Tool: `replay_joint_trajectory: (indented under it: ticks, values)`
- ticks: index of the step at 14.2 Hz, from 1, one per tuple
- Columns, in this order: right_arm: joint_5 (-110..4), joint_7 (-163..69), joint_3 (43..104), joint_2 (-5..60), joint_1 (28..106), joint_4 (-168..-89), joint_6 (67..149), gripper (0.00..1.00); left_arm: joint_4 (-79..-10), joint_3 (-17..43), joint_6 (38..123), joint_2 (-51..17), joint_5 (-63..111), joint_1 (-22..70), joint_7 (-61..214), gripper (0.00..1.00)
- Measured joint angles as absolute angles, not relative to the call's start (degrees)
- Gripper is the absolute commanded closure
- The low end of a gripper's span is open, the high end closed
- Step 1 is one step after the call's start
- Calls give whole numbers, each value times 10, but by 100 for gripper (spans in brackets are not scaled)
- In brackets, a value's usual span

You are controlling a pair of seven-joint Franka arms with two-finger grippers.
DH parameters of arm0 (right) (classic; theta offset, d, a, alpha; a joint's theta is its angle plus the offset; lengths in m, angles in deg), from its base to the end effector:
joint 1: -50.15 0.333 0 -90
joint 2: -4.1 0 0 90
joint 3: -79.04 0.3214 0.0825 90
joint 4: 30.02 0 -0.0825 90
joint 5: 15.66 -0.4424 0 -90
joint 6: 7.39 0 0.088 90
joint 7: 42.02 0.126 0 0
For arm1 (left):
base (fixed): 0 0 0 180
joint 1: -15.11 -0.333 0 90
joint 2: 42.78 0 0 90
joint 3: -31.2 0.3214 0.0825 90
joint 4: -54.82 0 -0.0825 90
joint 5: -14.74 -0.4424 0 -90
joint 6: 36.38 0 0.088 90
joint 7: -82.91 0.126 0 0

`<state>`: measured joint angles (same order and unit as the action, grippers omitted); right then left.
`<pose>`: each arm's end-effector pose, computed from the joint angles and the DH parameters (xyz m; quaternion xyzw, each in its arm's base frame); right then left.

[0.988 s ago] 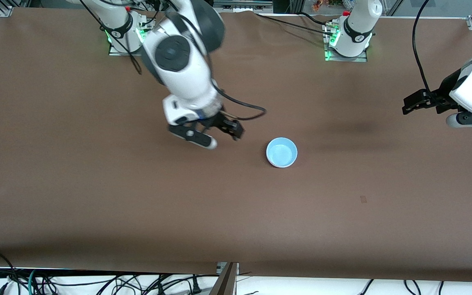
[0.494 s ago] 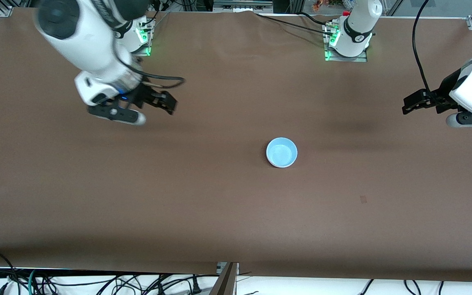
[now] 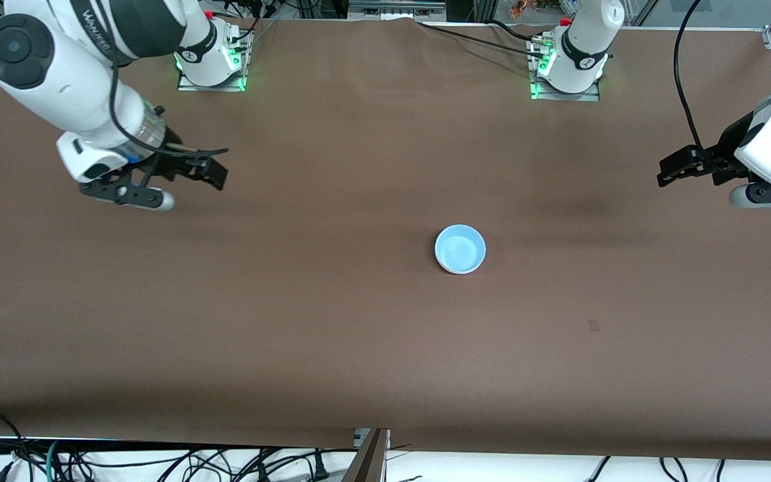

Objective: Stack pink and blue bowls on white bowl
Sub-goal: 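Open the right gripper and lift it off the stacked bowls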

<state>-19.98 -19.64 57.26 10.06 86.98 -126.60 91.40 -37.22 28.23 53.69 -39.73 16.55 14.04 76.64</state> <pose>0.6173 0.1826 0.5017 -0.9969 0.0703 0.0331 0.0076 0.6236 -0.0240 0.5594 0.9981 0.0388 -0.0449 0.0140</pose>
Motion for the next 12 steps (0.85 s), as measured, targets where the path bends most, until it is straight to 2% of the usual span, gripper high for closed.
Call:
replay_joint_trajectory:
  ticks: [1, 4, 6, 8, 12]
  values:
    - [-197, -237, 588, 97, 835, -1268, 914, 1, -372, 282, 537, -397, 166, 140, 766, 0]
    - [-196, -341, 683, 84, 686, -1272, 914, 1, -372, 282, 537, -397, 166, 141, 766, 0]
    - [-196, -383, 737, 79, 614, -1274, 914, 1, -372, 282, 536, -397, 166, 141, 766, 0]
    - [-196, -421, 760, 79, 582, -1275, 912, 1, -372, 283, 533, -397, 166, 141, 766, 0]
    - [-192, -448, 761, 74, 577, -1275, 909, 1, -372, 283, 532, -397, 166, 141, 766, 0]
